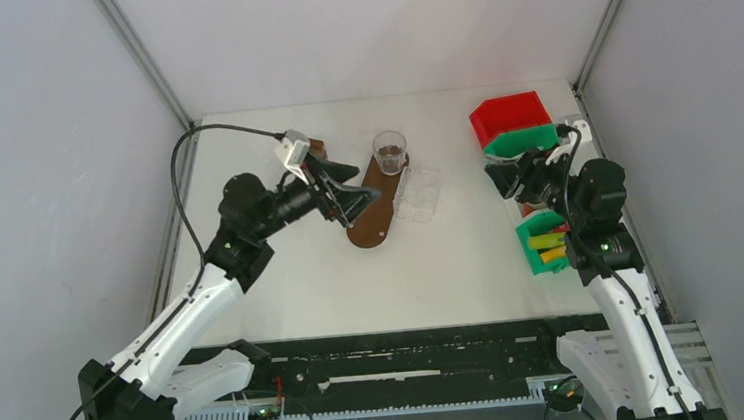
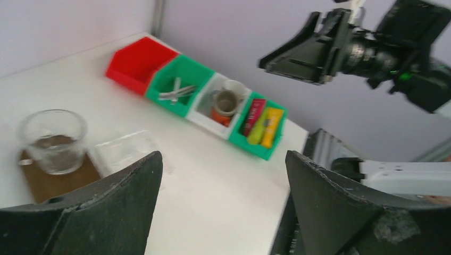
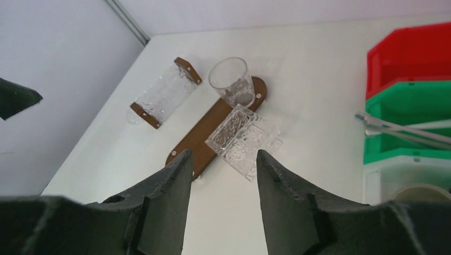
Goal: Prepare toiletry sets of a toothbrush and toothpaste on the tray
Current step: Pick up the cup from the storage box.
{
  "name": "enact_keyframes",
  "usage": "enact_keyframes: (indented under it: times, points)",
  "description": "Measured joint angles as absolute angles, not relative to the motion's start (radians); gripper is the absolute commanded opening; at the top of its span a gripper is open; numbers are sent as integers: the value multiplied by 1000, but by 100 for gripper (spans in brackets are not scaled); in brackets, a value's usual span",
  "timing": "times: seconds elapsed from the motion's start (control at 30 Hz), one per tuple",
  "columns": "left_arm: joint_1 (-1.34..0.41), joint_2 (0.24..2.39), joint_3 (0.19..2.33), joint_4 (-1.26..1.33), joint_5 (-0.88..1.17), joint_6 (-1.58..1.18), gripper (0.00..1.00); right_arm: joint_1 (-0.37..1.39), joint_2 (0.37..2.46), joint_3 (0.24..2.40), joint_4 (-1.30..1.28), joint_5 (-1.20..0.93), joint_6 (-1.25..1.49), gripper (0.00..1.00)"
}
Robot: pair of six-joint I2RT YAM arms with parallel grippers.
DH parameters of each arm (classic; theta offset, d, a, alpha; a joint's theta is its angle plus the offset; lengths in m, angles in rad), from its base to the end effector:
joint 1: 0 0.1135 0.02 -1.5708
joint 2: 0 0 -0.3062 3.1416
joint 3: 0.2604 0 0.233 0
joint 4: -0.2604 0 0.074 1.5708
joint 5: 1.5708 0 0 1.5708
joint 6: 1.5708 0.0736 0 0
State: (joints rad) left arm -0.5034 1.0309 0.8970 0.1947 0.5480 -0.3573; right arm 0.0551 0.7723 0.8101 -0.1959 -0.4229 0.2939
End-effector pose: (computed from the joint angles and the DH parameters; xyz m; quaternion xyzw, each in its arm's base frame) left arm 0.1832 -0.1447 0.4139 0.2447 0.6436 -0.4610 0.5598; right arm 0.1608 0.0391 0.3734 -0.0466 0.7547 0.2674 0.5972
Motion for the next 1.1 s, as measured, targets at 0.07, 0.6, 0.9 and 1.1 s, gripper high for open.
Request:
enact_keyframes:
  times: [0.07,0.6,0.9,1.1]
  points:
    - [-578,1011,860,260,498,-415,88,55,741,779,-150,-437,302,56]
    - [-787,1427,993,421,183,-629,69,-9,902,842,213,-398,369,58]
    - [-821,1840,1506,307,159,-565,54,7,981,1018,247,-399,356,58]
    - [-833,2037,1740,221,160,-538,54,22,883,922,262,-336,353,58]
